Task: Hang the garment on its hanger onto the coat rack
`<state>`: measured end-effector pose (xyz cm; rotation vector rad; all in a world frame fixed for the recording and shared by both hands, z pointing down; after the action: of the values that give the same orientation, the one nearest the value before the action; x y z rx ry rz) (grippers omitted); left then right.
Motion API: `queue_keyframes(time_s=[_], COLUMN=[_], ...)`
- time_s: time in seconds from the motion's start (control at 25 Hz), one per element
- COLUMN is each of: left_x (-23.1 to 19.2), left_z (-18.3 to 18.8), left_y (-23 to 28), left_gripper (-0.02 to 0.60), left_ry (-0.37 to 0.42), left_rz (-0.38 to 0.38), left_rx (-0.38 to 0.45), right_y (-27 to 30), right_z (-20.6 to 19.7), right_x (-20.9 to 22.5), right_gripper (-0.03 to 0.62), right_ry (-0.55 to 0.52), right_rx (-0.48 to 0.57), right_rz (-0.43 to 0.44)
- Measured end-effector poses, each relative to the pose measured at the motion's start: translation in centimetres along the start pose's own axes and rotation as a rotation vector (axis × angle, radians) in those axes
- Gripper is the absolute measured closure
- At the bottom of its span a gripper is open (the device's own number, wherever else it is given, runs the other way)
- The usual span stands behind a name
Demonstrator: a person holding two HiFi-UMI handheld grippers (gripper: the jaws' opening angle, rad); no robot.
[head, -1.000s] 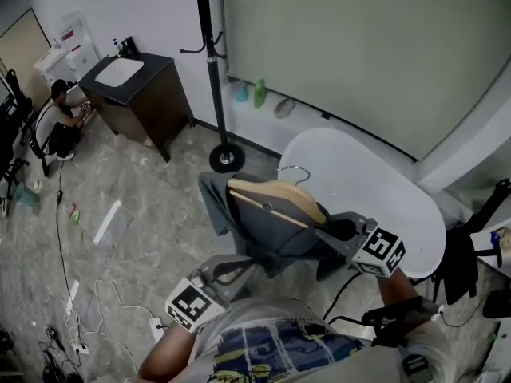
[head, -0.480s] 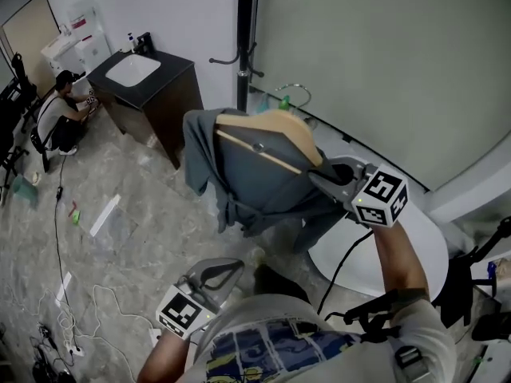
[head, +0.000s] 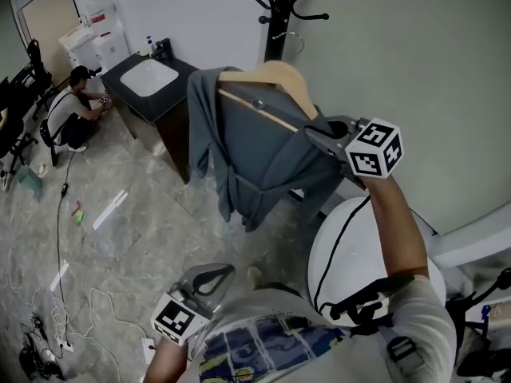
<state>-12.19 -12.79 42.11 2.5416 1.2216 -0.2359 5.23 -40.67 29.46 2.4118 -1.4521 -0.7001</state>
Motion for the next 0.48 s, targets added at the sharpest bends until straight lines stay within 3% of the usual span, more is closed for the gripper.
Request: queue_keyframes(time_s=[0.48], left_x=[-5.7], left_z=[2.1], left_y=[5.2], left_gripper=[0.578], left_ry=[-0.054], left_rz=[0.075], left_rx=[-0.005], right_y=[8.3], right_z=[-0.4], right_x=[12.8], right_gripper=[0.58], right_ry=[0.01], right_rx=[-0.038], right_rz=[0.027])
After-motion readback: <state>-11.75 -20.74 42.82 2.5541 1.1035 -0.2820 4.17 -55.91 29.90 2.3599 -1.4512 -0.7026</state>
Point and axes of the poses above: the fingertips, and each gripper's own axes: y forward along the fingers, x to its right, z out of its top, the point moved 3 cm from there along -y, backward along the fingers, and after that the axes turned 9 degrees about -y, right-handed, at the moved point
